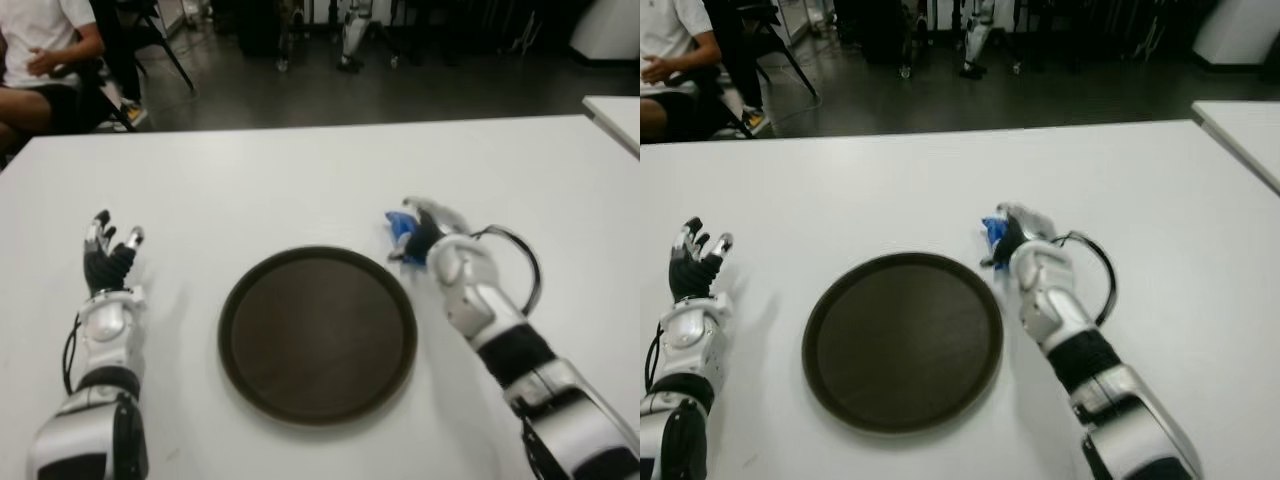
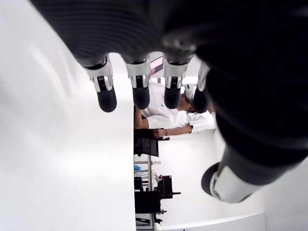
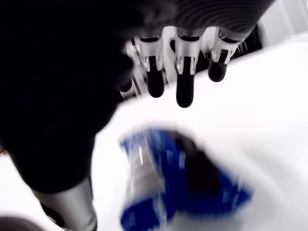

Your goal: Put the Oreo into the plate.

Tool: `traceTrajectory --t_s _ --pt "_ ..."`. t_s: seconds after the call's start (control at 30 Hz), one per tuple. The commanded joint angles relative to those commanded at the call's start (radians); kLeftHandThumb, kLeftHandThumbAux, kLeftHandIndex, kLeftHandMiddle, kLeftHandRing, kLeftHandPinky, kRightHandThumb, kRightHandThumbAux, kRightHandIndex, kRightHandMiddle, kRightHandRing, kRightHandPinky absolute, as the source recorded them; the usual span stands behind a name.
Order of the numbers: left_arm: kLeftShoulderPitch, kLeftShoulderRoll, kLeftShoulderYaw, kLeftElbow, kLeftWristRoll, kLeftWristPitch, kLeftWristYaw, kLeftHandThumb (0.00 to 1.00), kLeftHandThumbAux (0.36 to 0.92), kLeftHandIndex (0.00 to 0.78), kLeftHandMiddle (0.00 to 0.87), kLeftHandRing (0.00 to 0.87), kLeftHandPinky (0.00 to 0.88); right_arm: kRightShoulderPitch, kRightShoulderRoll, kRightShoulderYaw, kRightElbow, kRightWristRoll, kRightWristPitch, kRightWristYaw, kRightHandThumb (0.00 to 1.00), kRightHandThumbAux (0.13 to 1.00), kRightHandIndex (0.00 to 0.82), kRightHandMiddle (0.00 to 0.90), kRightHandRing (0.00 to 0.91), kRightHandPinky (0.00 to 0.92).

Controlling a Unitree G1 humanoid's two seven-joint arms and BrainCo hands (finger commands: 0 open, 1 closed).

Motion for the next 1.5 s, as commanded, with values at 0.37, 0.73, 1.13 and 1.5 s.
traceTrajectory --t_s 0.37,0.73,1.13,1.5 --pt "-0.002 -0.002 -0.002 0.000 0.007 0.000 0.006 0.000 0.738 0.000 0.000 0.000 0.005 -0.072 0.030 -0.003 0.134 0.014 -0.030 -0.012 0.000 0.817 0.086 0.115 0.108 0.027" --pt "-0.003 -0.004 -0.002 0.002 0.007 0.000 0.008 0.000 0.748 0.000 0.000 0.000 0.000 -0.110 0.047 0.001 0.195 0.018 -0.034 -0.039 0.000 0.766 0.067 0.108 0.103 0.000" --pt "-0.006 -0.005 0.003 0.004 0.002 0.005 0.004 0.000 0.738 0.000 0.000 0.000 0.000 -0.122 0.061 -0.024 0.252 0.056 -0.087 -0.113 0.000 0.734 0.069 0.123 0.099 0.000" --pt "-0.006 -0.001 -0.005 0.006 0.012 0.012 0.006 0.000 0.721 0.000 0.000 0.000 0.000 -0.130 0.064 -0.019 0.270 0.065 -0.078 -0.128 0.000 0.713 0.051 0.107 0.084 0.000"
